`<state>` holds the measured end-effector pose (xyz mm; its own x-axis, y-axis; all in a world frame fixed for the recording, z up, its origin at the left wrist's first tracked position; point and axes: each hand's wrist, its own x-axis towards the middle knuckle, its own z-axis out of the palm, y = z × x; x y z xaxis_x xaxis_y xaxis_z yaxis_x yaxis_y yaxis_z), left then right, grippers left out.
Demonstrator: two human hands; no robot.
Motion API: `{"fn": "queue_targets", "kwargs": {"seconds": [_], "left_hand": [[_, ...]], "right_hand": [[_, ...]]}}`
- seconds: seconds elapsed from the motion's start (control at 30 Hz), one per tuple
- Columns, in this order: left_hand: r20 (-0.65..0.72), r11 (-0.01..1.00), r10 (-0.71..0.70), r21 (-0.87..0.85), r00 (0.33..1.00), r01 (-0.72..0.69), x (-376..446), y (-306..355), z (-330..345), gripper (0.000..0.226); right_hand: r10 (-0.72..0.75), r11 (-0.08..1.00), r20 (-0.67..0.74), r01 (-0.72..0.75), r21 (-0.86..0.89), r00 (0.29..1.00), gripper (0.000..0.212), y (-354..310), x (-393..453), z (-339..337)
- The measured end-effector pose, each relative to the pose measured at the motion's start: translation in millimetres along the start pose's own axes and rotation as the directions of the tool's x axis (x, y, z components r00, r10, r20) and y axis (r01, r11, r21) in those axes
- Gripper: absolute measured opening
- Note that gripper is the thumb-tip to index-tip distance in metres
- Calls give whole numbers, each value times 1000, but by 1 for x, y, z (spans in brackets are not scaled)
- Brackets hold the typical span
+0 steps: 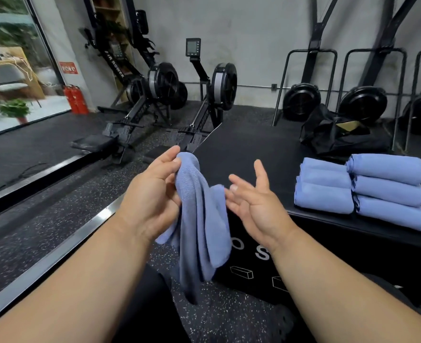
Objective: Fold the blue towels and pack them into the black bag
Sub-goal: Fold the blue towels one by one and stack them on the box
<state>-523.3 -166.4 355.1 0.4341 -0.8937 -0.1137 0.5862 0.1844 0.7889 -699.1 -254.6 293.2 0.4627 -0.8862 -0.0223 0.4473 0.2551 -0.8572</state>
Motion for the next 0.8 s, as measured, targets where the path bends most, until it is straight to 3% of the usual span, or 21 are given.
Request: {"fn": "queue_targets", "kwargs": {"seconds": [0.1,0.23,0.37,0.47,0.53,0.6,0.63,0.7,0.8], "left_hand": [[2,1000,-16,-19,1000,16,-1,2,-3,29],[-15,1000,-20,14,1000,21,0,-3,-3,28],[-37,998,6,62,999,-4,1,-4,-10,28],[-81,993,49,108,996,-40,6,-2,-20,29],[-118,987,63,154,991,-45,10,-3,-27,33],[-135,972,44,234,990,-11,14,-11,-34,39],[-137,958,28,285,990,13,15,-16,-37,40],[-127,944,6,329,992,37,14,-23,-38,40],[-51,982,33,186,998,-23,19,-15,-39,48]], "right_hand": [[65,993,6,-66,101,998,100,-2,1,3],[220,975,119,-217,-41,968,104,29,-14,6],[104,993,60,-107,53,993,65,5,-1,1],[27,993,-1,-27,118,1000,58,-15,7,-8],[100,988,33,-95,-124,994,66,-5,2,-13],[181,889,92,-123,-442,979,71,9,-4,-15],[154,858,93,-87,-506,984,69,10,-4,-15],[-9,894,76,42,-447,997,65,-3,2,-20],[-156,947,-8,147,-284,988,72,-18,11,-31]]}}
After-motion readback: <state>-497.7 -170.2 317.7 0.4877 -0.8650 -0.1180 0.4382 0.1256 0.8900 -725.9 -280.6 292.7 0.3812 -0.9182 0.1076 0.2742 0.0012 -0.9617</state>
